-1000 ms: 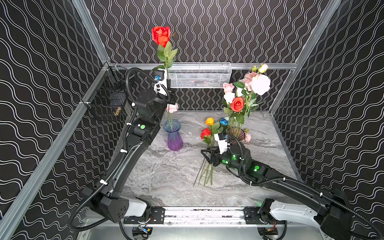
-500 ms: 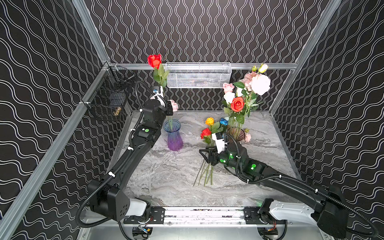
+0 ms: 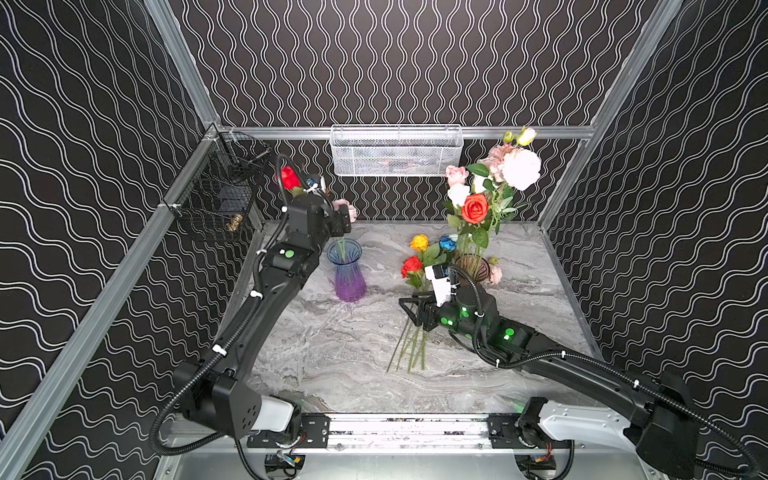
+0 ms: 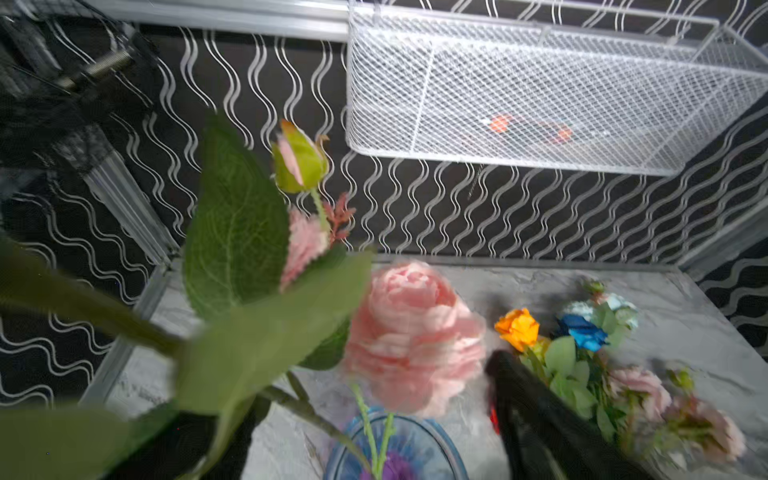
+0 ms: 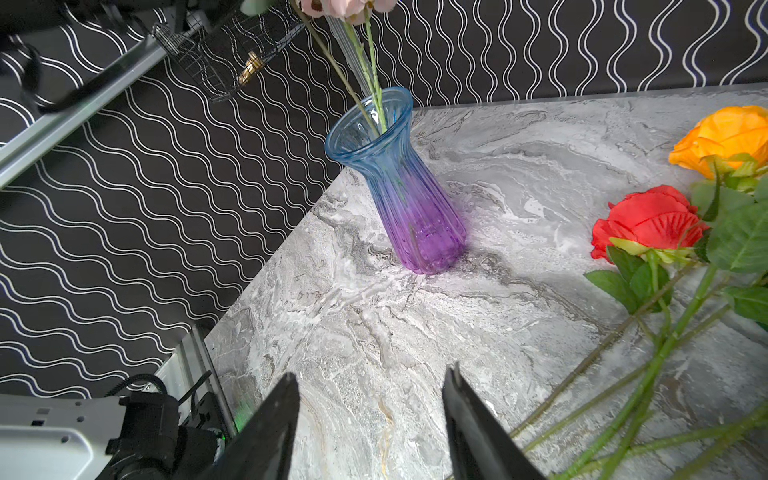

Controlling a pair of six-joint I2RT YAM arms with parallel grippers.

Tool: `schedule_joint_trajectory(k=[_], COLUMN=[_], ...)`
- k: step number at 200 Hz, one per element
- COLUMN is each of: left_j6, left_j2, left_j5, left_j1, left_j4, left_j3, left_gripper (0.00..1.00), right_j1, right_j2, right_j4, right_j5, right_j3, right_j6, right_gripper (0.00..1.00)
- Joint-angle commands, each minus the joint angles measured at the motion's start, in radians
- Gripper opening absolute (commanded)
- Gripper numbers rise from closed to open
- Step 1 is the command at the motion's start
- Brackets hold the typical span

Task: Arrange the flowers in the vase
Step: 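Lower the red rose stem into the blue-purple vase with the left gripper, then open the left gripper and swing it toward the rose pile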

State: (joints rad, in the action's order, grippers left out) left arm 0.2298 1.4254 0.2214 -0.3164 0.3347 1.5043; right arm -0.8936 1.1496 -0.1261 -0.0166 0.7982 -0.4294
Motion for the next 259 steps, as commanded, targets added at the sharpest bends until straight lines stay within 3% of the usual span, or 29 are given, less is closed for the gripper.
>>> schedule_joint_trajectory(k=[1, 101, 134, 159, 174, 184, 210, 234, 259], left_j6=[0.021, 0.004, 0.009, 0.011, 0.026, 0.051, 0.119, 0.211, 0.237], left_j2=[-0.021, -0.233, -0.276, -0.300, -0.309, -0.317, -0.299, -0.240, -0.091], left_j5=[-0.048, -0.147, -0.258, -0.230, -0.174, -0.157, -0.142, -0.211, -0.247], left_j1=[-0.003, -0.006, -0.032, -0.168, -0.260, -0.312, -0.420, -0.484, -0.527], left_j4=[0.231, 0.448, 0.450, 0.451, 0.452, 0.426, 0.338, 0.132, 0.005], left_j3=[0.031, -0.021, -0.024, -0.069, -0.098, -0.139, -0.271, -0.426, -0.463], left_gripper=[0.98, 0.91, 0.70, 0.52, 0.36, 0.29, 0.28, 0.31, 0.33], right_j1=[-0.001, -0.001, -0.001, -0.001, -0.001, -0.001, 0.001, 0.008, 0.024], right_j2=[-0.003, 0.002, -0.007, -0.026, -0.035, -0.043, -0.061, -0.079, -0.100], right_j4=[-0.024, -0.023, 0.010, 0.046, 0.073, 0.091, 0.121, 0.142, 0.186], right_j5=[0.001, 0.020, 0.065, 0.138, 0.183, 0.222, 0.320, 0.391, 0.454], right_j3=[0.004, 0.003, 0.012, -0.005, -0.013, -0.021, -0.057, -0.101, -0.137], right_j6=[0.006, 0.006, 0.016, 0.021, 0.024, 0.018, -0.013, -0.057, -0.120], right_gripper=[0.57, 0.58, 0.57, 0.53, 0.46, 0.36, 0.14, 0.04, 0.00])
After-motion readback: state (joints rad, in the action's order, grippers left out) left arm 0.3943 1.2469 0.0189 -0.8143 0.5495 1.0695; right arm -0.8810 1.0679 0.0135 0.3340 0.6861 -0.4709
